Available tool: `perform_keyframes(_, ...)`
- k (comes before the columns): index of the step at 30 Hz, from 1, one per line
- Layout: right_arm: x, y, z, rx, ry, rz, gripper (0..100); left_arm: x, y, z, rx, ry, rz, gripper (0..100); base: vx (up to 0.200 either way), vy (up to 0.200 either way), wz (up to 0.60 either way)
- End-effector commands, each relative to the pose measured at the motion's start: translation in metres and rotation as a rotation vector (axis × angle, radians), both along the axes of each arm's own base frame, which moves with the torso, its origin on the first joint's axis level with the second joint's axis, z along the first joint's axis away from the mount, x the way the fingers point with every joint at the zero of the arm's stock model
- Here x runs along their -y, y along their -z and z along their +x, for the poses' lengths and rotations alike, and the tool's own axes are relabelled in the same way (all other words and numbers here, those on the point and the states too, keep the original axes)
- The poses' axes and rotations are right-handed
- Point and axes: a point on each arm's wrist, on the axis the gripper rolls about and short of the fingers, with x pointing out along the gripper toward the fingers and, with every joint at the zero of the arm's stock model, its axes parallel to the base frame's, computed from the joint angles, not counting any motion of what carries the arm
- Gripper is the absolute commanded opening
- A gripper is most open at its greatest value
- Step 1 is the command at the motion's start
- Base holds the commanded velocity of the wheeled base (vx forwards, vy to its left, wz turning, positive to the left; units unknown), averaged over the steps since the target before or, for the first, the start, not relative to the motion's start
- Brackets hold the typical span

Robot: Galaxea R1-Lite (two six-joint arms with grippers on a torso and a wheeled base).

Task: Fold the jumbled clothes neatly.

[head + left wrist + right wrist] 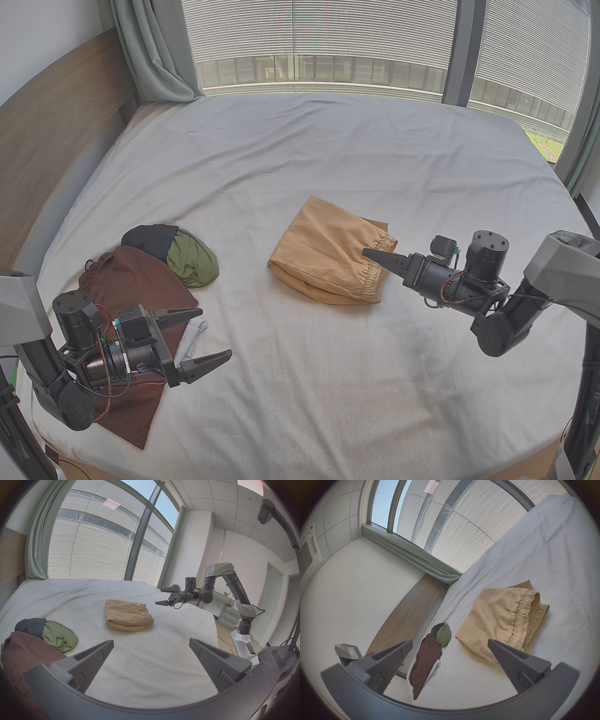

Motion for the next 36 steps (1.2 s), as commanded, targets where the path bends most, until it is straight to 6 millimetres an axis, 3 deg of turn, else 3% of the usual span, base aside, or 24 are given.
perform_keyframes(1,0.010,-0.058,-0.072,0.134,-0.036,-0.004,100,0.001,-0.016,-0.015,0.046,0.038,-0.014,100,0.000,0.000,0.00)
perform_keyframes(3,0.021,-0.069,-0.103,0.161,-0.033,-0.013,100,0.003,-0.023,-0.024,0.062,0.086,-0.025,100,0.000,0.000,0.00)
perform_keyframes(5,0.027,-0.073,-0.118,0.199,-0.033,-0.045,100,0.007,-0.026,-0.029,0.071,0.123,-0.030,100,0.000,0.000,0.00)
perform_keyframes(11,0.042,-0.071,-0.157,0.323,-0.001,-0.193,100,0.022,-0.032,-0.052,0.084,0.249,-0.038,100,0.000,0.000,0.00)
perform_keyframes(15,0.045,-0.076,-0.180,0.342,0.044,-0.200,100,0.025,-0.041,-0.064,0.114,0.311,-0.053,100,0.000,0.000,0.00)
perform_keyframes(17,0.051,-0.083,-0.200,0.372,0.073,-0.227,100,0.028,-0.051,-0.078,0.152,0.357,-0.067,100,0.000,0.000,0.00)
perform_keyframes(23,0.068,-0.091,-0.229,0.463,0.219,-0.371,100,0.045,-0.062,-0.114,0.195,0.477,-0.094,100,0.000,0.000,0.00)
perform_keyframes(29,0.084,-0.107,-0.259,0.574,0.318,-0.395,100,0.040,-0.068,-0.127,0.219,0.451,-0.109,100,0.000,0.000,0.00)
perform_keyframes(33,0.095,-0.107,-0.271,0.589,0.376,-0.401,100,0.035,-0.078,-0.135,0.255,0.421,-0.139,100,0.000,0.000,0.00)
perform_keyframes(36,0.105,-0.103,-0.286,0.611,0.439,-0.405,100,0.028,-0.087,-0.142,0.284,0.304,-0.169,100,0.000,0.000,0.00)
